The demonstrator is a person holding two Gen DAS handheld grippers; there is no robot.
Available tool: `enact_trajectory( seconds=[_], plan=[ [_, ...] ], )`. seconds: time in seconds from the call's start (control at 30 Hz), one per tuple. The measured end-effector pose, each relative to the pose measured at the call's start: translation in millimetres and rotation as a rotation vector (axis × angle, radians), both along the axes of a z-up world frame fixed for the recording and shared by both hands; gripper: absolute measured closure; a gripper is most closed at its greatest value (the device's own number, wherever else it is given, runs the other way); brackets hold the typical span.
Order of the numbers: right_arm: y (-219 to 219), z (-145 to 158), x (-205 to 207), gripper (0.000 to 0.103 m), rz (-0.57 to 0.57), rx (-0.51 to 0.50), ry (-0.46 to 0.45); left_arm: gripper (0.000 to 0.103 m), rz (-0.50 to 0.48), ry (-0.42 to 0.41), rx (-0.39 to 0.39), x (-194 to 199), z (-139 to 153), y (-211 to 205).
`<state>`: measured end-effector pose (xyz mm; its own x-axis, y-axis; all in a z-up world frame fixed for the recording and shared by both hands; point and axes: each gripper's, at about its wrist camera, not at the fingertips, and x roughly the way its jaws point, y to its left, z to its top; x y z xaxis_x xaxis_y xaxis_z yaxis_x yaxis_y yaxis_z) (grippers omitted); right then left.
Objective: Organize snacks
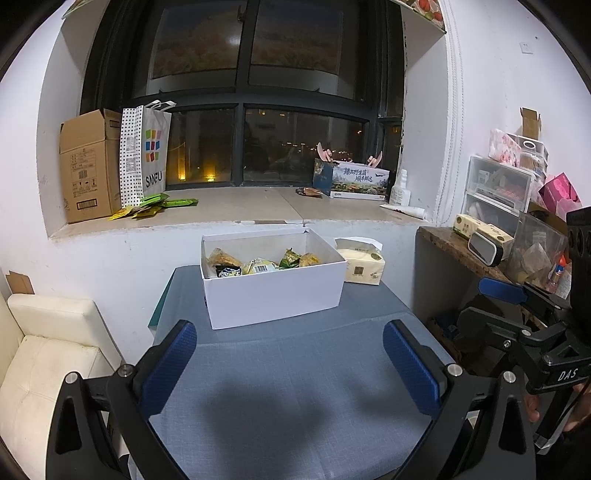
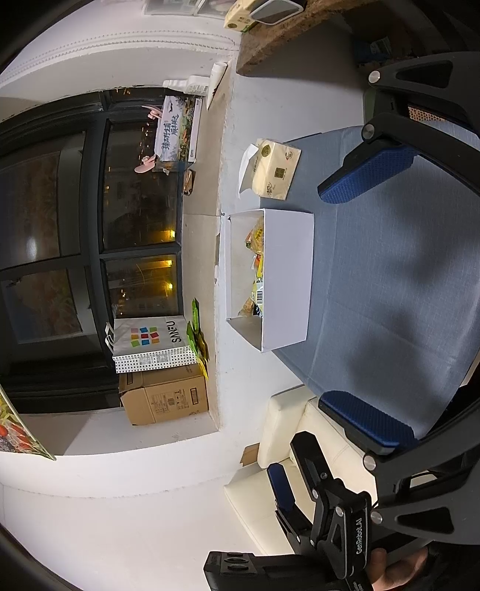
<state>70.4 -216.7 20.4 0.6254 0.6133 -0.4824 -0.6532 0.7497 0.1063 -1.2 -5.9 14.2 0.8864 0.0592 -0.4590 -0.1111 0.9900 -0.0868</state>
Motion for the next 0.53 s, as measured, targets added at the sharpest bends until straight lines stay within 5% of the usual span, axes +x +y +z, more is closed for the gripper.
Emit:
enact_trajectory(
  seconds=[0.53],
  plan=[
    [-1.1,-0.9,-0.5,0.0,0.001,0.005,0.004,0.0,-0.013,-0.007,0.001,-2.4,0.1,-6.0]
  ],
)
